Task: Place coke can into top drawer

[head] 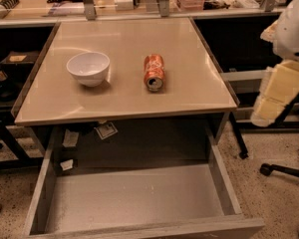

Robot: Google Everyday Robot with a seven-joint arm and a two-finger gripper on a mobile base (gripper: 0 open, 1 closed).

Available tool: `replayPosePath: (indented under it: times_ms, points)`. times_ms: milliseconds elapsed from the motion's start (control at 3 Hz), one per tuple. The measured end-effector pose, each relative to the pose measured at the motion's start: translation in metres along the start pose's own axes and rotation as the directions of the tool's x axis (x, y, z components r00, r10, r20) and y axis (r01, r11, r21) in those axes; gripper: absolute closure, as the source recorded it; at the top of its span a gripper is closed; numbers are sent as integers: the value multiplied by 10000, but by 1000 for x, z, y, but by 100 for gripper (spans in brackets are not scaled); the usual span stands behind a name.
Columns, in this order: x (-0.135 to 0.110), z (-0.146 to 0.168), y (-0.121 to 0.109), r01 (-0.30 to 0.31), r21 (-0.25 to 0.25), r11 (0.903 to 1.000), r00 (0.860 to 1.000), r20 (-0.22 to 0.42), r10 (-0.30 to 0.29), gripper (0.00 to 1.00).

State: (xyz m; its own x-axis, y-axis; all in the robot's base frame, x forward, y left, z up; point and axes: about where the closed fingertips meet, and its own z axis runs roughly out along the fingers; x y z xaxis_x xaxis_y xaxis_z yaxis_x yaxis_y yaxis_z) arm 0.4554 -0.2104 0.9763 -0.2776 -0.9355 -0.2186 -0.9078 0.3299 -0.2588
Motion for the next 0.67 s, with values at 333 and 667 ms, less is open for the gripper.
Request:
replayPosePath:
  times_ms: [333,667]
  points:
    - [-18,26,-26,-766,-57,9970,9967,-273,764,0]
    - [-30,53,-47,-1210,-327,9921,9916,-502,1193,0]
